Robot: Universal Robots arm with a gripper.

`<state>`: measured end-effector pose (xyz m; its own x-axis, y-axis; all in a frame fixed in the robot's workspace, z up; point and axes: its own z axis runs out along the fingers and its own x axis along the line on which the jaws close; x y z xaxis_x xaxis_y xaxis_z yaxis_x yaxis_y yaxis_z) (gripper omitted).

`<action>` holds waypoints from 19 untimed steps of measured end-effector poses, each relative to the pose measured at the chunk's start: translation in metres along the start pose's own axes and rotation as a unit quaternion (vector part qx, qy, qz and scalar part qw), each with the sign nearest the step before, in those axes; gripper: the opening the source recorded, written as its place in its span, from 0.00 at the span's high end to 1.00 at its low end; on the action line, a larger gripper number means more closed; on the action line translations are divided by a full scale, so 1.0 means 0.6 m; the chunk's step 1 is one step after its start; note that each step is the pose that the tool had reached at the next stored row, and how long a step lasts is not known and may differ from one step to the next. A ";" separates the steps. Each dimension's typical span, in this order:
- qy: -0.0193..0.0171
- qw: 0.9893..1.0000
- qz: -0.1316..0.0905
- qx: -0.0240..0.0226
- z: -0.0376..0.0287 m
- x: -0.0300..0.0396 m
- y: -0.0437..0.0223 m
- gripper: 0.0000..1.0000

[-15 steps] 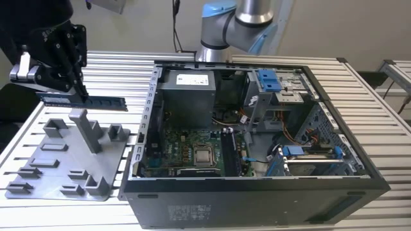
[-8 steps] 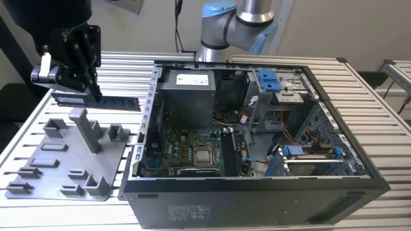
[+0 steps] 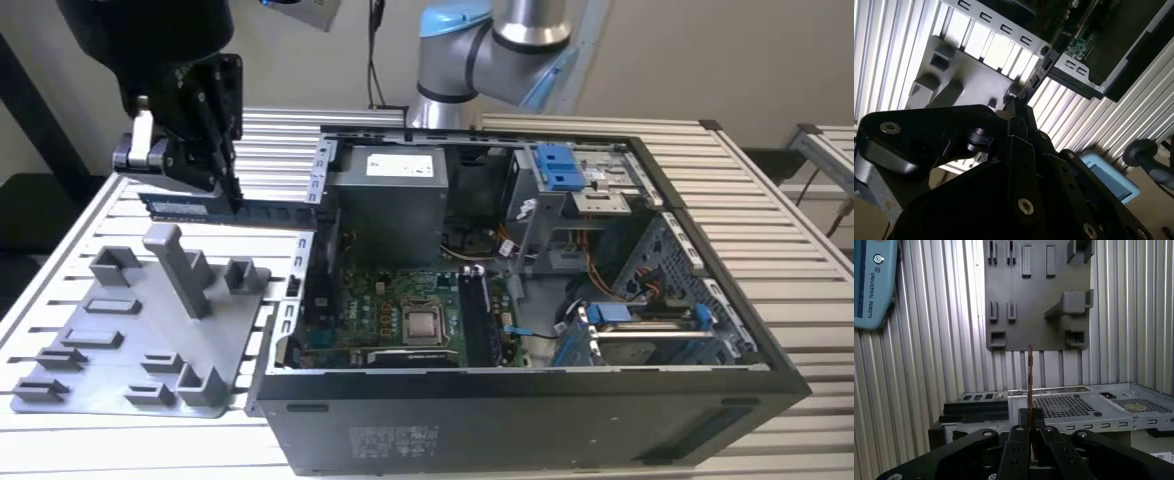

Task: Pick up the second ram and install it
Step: 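Pick up the second ram and move it above second insertion slot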

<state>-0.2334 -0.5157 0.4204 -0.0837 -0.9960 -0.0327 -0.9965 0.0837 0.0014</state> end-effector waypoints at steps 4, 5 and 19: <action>0.000 1.000 0.000 0.000 0.000 -0.002 -0.020 0.86; 0.000 1.000 0.000 0.000 0.000 -0.002 -0.024 0.86; 0.000 1.000 0.000 0.000 0.000 -0.008 -0.093 0.86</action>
<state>-0.1775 -0.5157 0.4204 -0.0838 -0.9959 -0.0327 -0.9965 0.0838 0.0015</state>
